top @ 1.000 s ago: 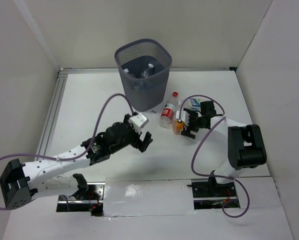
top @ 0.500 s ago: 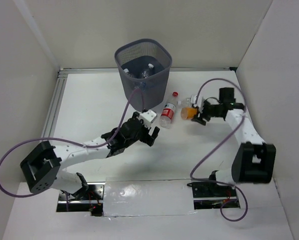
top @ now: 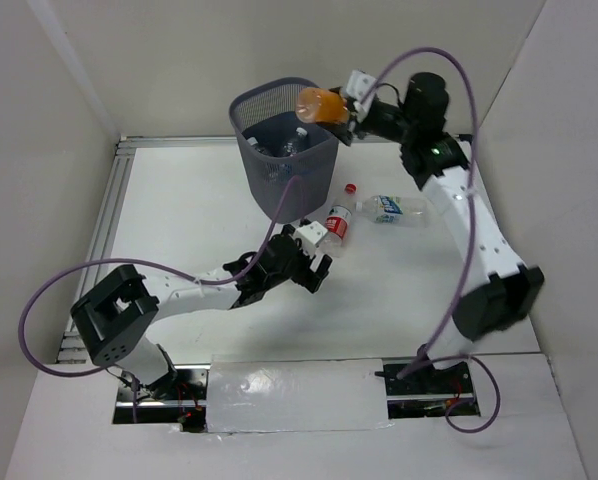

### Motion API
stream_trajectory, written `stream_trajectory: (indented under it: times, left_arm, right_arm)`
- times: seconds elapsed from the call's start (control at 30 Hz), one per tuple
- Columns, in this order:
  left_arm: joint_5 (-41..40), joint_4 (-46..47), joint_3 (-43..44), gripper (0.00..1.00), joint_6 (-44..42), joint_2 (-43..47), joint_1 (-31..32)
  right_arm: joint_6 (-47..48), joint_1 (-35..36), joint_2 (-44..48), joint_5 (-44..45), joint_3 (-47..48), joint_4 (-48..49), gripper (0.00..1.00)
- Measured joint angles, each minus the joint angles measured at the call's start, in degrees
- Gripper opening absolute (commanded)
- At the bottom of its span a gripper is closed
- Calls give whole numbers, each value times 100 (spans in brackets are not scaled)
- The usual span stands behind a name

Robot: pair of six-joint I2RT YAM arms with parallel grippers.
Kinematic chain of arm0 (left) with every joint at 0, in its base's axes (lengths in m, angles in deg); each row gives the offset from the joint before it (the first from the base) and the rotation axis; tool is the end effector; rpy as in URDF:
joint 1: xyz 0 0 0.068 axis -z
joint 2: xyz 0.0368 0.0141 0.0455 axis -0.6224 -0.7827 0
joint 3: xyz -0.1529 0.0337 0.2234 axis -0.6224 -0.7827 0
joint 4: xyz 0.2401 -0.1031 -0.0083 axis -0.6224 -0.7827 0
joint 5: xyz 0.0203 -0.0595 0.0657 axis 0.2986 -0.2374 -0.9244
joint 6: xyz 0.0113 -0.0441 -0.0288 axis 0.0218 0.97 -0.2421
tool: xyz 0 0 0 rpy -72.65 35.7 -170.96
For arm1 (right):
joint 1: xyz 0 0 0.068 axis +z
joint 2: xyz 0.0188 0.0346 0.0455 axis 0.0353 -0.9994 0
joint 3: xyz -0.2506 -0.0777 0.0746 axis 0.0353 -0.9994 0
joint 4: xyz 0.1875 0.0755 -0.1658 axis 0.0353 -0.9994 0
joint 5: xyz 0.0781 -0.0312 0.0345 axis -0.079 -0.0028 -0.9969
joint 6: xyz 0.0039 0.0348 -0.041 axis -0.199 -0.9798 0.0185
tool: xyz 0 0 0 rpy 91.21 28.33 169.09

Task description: Put the plastic bottles in the bin

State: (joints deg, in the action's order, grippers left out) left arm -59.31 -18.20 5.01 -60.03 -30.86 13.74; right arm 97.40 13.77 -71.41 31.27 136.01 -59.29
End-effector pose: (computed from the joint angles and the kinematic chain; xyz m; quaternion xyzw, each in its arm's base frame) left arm 0.2116 -0.2644 0.2199 0.2527 0.7863 -0.2389 0.5107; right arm 0.3207 0.1170 0.4792 -0.5456 0.4444 0.1251 0.6994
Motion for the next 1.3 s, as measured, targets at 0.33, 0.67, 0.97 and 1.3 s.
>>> stream_trajectory:
  times: [0.33,0.67,0.97,1.3]
  left_arm:
    - [-664,155,977,100,-245,-789,9]
    - [-1499,98,2601,100,-909,-2308,52]
    - [-2031,-557,3412,74,-863,-3482,39]
    - [-1655,-1058,3556,10,-684,-3314,31]
  right_arm:
    - [-1231,382,-3543,866,3510,-807,100]
    - [-2474,-1576,-931,984,743,-780,100]
    - [-2942,-3156,1775,927,-2144,-719,98]
    - [-3220,-3530,1786,640,-2922,-734,63]
